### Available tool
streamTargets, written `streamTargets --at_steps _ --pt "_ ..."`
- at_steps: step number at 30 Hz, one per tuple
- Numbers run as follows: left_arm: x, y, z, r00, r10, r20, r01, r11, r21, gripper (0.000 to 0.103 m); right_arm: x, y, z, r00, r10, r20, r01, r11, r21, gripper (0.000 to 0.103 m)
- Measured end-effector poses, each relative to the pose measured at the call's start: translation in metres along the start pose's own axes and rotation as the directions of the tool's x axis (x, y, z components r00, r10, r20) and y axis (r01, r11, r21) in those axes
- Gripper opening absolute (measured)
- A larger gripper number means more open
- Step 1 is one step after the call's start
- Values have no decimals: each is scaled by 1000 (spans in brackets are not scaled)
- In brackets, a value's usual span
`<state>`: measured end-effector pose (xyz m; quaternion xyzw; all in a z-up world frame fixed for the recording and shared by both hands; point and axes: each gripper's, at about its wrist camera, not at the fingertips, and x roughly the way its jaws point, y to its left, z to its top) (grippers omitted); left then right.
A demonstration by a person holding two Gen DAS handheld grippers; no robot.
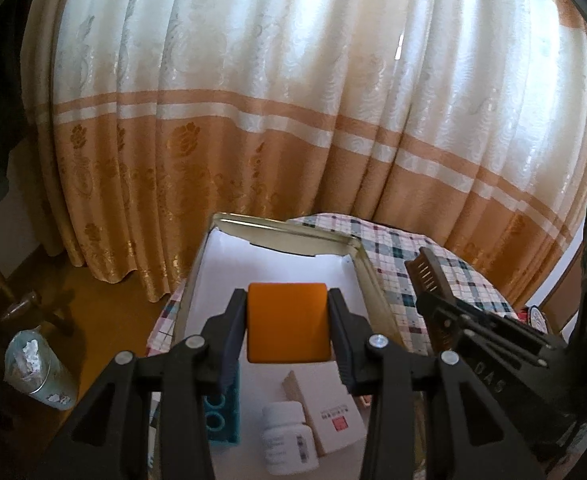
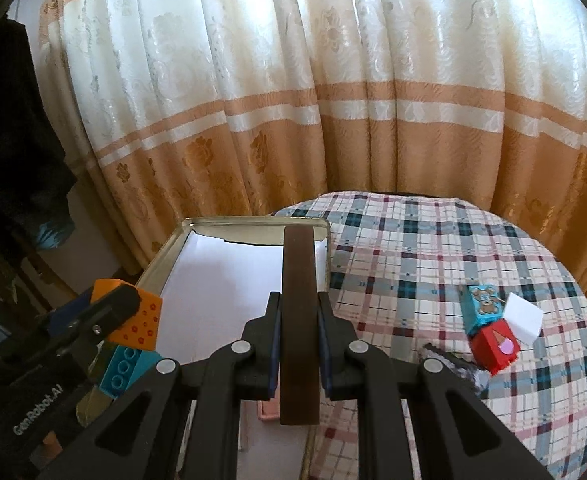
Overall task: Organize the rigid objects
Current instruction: 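Carry the orange cube with the left gripper while the right carries the stamp over the tray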
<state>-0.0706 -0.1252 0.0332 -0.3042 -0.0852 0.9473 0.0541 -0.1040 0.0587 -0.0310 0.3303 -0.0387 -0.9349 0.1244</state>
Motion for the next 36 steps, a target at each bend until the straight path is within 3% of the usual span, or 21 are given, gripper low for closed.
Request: streamTargets --at_steps 8,23,36 --pt "26 3 7 997 56 -50 -55 998 7 39 37 13 1 998 6 -70 -7 1000 -8 17" --pt "64 5 11 975 130 -182 -128 992 21 39 75 16 2 977 40 -209 -36 999 25 18" --pt "78 11 5 955 185 -232 -185 983 20 39 84 16 -2 969 84 -231 -77 996 40 18"
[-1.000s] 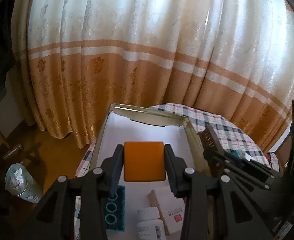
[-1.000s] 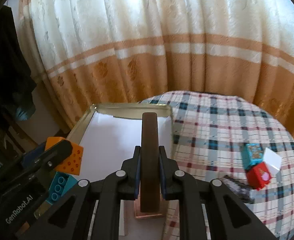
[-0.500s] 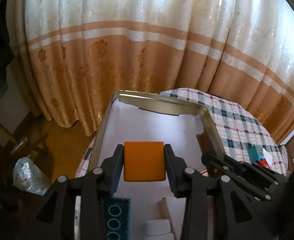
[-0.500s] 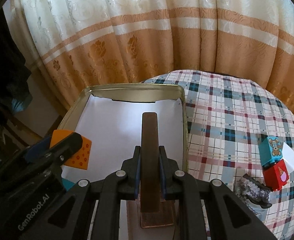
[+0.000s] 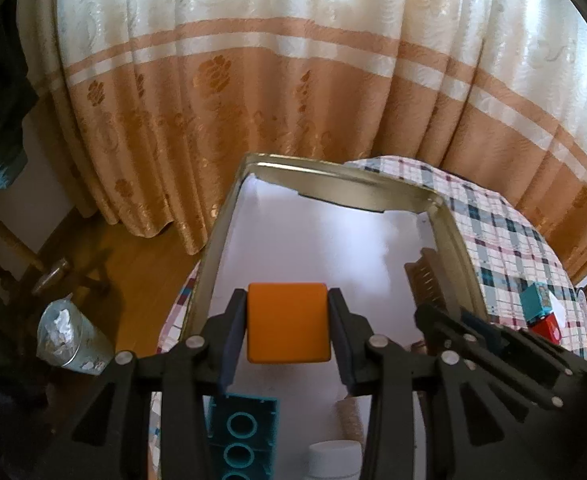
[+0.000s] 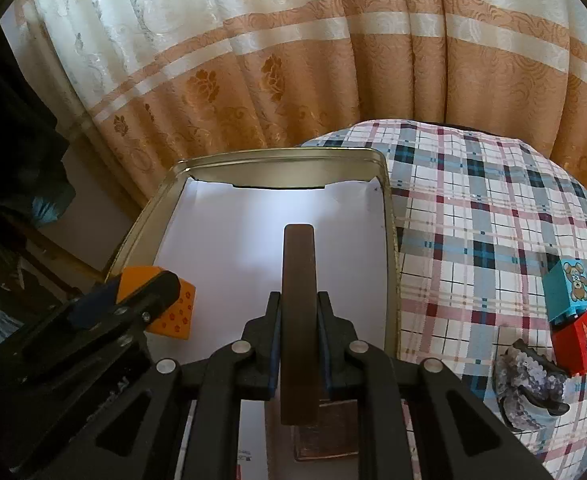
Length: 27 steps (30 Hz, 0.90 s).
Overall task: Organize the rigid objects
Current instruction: 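Carry the orange cube with the left gripper while the right carries the stamp over the tray, then release the orange cube with the left gripper while the right lowers and releases the stamp in the tray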
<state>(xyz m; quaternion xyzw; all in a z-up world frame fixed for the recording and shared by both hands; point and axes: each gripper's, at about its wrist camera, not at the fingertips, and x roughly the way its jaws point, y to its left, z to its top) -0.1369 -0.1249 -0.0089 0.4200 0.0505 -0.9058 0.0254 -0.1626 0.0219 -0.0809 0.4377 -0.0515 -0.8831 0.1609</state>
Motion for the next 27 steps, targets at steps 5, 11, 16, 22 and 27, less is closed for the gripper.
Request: streamTargets --at_steps 5,11,16,22,27 --pt "-10 3 3 998 49 45 -49 999 -7 63 -3 0 -1 999 41 17 -41 999 3 19" --pt "-30 17 1 983 123 138 -109 988 -105 102 -23 -13 -5 988 65 137 -72 996 50 39" --pt "-41 14 -8 974 111 196 -84 987 -140 102 -50 -20 -15 958 34 283 -52 997 58 61" --pt "-54 -3 -29 955 138 263 -114 988 -105 102 -76 -29 -33 916 -65 395 34 996 85 61" --pt "-58 -19 -48 950 139 279 -118 989 -89 102 -95 -41 -50 884 -120 451 74 990 118 62"
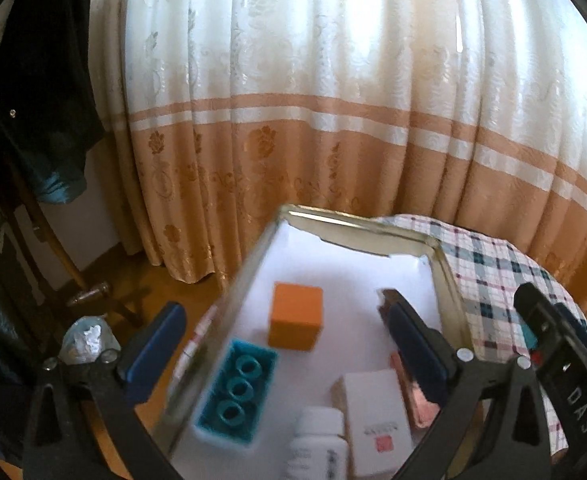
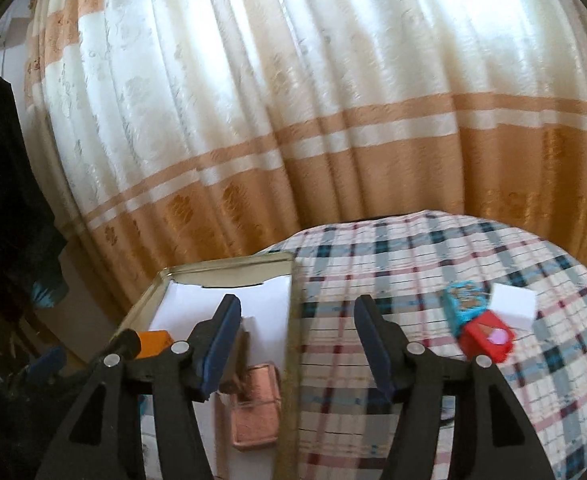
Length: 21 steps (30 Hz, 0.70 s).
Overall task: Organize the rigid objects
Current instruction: 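Release the orange cube with the left gripper while the right lowers and releases the stamp in the tray, then move the left gripper toward the grey sequined pouch while the right moves toward the red brick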
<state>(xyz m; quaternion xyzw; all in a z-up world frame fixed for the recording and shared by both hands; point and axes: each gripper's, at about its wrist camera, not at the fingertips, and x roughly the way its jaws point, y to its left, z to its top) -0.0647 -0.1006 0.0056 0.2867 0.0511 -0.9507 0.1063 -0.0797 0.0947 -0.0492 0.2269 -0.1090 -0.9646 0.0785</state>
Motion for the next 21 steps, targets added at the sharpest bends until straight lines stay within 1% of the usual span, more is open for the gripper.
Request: streamTargets --at_steps 2,5,6,7,10,13,16,21 --pt "-3 -4 -5 1000 -19 -4 18 1000 -8 102 -9 -3 -3 999 -27 33 28 999 -26 62" --pt "-10 -11 -13 1000 -9 24 9 1000 -9 102 -19 -10 -7 995 -60 82 63 997 -39 65" --pt "-12 -14 -16 999 -5 40 5 1000 0 102 -21 -13 -8 993 -72 93 76 997 -34 72" --pt "-13 -16 -19 999 -6 50 5 1000 8 102 -24 -17 -9 990 -89 109 93 995 -27 76" --pt "-15 -22 -27 997 10 83 -12 1000 23 102 -32 -26 -12 977 -133 169 140 990 -31 76" --pt "-15 -24 -31 998 -6 67 5 1000 14 102 -36 -29 -14 967 -165 195 178 983 -51 76" --pt "-20 -25 -33 996 -12 88 12 1000 2 102 -37 -32 -17 964 -175 199 188 981 -47 76" --pt "-27 -33 -36 992 -11 125 6 999 38 102 -44 -42 -17 954 -198 224 202 979 2 77"
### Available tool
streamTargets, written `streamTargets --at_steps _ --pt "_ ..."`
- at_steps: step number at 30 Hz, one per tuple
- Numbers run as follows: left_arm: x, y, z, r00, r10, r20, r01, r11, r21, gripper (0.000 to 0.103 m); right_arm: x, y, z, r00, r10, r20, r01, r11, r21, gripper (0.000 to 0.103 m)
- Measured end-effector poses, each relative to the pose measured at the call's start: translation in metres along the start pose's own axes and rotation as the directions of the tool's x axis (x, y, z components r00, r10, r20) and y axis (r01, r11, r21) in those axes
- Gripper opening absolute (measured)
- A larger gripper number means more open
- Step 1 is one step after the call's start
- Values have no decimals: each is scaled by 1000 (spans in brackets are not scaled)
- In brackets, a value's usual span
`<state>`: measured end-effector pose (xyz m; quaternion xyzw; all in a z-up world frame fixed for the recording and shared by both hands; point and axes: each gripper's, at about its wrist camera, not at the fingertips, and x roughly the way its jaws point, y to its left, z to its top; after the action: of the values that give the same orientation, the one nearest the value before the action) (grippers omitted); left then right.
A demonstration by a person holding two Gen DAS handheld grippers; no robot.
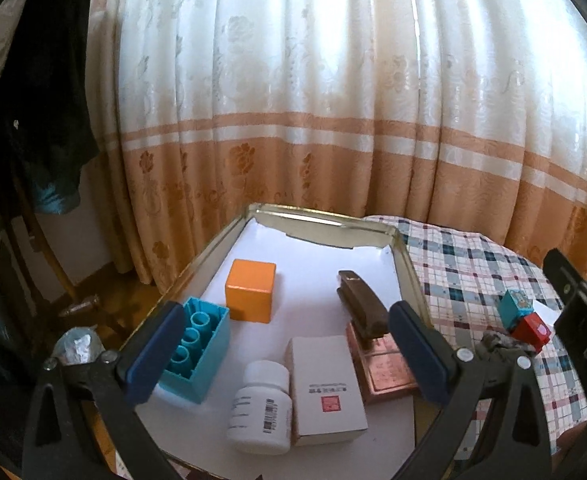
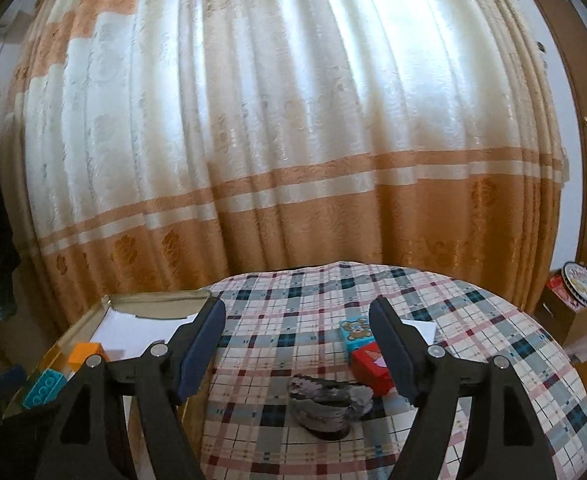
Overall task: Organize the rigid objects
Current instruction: 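Move the left gripper toward the grey sequined pouch while the right moves toward the red brick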
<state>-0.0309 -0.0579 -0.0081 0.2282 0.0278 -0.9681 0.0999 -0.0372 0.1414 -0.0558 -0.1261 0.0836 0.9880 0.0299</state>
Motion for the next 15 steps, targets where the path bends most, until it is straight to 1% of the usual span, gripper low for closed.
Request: streamTargets --at_steps 3,7,11,15 --pt "-4 -2 -1 1000 8 16 -9 1000 9 102 -3 -10 1 999 -32 21 31 999 28 77" --pt "-6 -8 -2 1000 8 12 -8 999 33 102 -9 -19 4 994 -92 56 91 996 15 77" --pt "-12 -21 -3 999 -16 29 14 996 93 102 -11 -29 7 993 -105 59 103 994 43 77" --pt "-17 -33 -4 998 -20 55 12 989 150 102 -14 -36 10 991 -119 68 116 992 38 77"
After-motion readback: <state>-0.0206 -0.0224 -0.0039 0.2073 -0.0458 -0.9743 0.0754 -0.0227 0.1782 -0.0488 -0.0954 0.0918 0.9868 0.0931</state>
